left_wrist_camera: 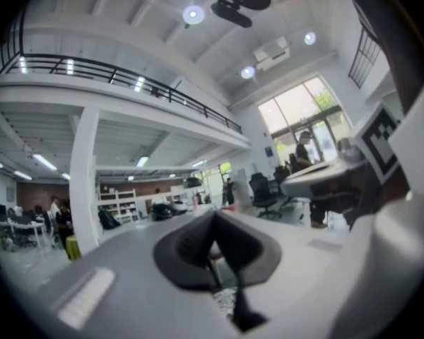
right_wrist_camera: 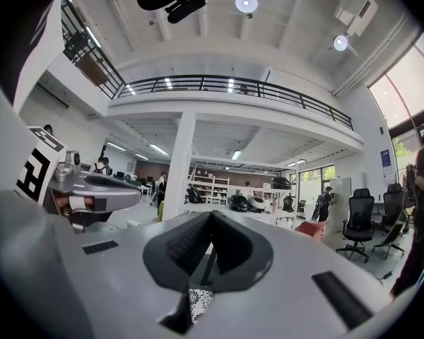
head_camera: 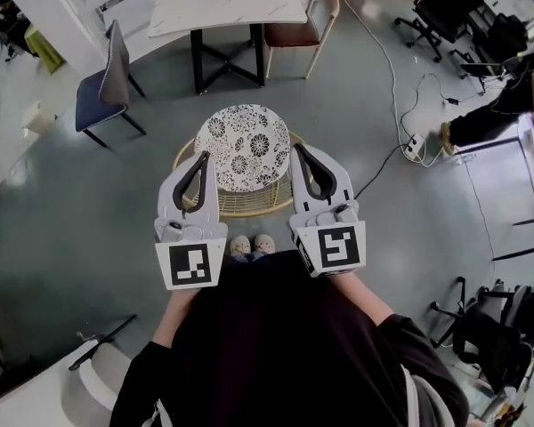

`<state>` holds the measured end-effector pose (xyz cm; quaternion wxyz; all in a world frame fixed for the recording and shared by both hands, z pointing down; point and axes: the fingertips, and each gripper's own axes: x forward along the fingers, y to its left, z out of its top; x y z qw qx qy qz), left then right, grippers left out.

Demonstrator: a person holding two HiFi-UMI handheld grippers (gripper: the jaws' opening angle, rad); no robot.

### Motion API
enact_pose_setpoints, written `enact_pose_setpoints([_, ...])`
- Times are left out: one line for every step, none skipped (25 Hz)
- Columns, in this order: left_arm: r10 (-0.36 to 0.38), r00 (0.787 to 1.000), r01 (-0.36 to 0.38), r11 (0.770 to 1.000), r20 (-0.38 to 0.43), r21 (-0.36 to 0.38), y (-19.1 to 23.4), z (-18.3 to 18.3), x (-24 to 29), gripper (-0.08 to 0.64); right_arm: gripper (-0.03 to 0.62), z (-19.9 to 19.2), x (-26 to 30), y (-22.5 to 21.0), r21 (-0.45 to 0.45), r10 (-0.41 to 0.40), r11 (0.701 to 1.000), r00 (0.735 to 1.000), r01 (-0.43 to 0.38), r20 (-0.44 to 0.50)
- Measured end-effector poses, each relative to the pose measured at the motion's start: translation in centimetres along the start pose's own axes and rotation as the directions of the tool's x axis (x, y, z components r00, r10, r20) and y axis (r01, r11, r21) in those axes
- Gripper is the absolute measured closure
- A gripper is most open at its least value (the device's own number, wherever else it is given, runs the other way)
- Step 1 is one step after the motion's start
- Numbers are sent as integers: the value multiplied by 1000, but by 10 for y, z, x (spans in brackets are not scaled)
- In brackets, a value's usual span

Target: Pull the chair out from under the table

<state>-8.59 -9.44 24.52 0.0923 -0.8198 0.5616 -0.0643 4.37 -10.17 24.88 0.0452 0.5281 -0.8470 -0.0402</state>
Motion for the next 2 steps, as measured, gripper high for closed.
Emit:
enact_pose_setpoints([0, 1000, 0, 1000, 0, -1, 0, 0, 0, 552, 572, -1, 0, 0, 0, 0, 1000, 1000, 0, -2])
enact_pose_setpoints([1, 1000, -1, 1000, 0, -3, 0, 0, 1, 552, 572, -1, 0, -1, -1, -1, 1000, 1000, 1, -4])
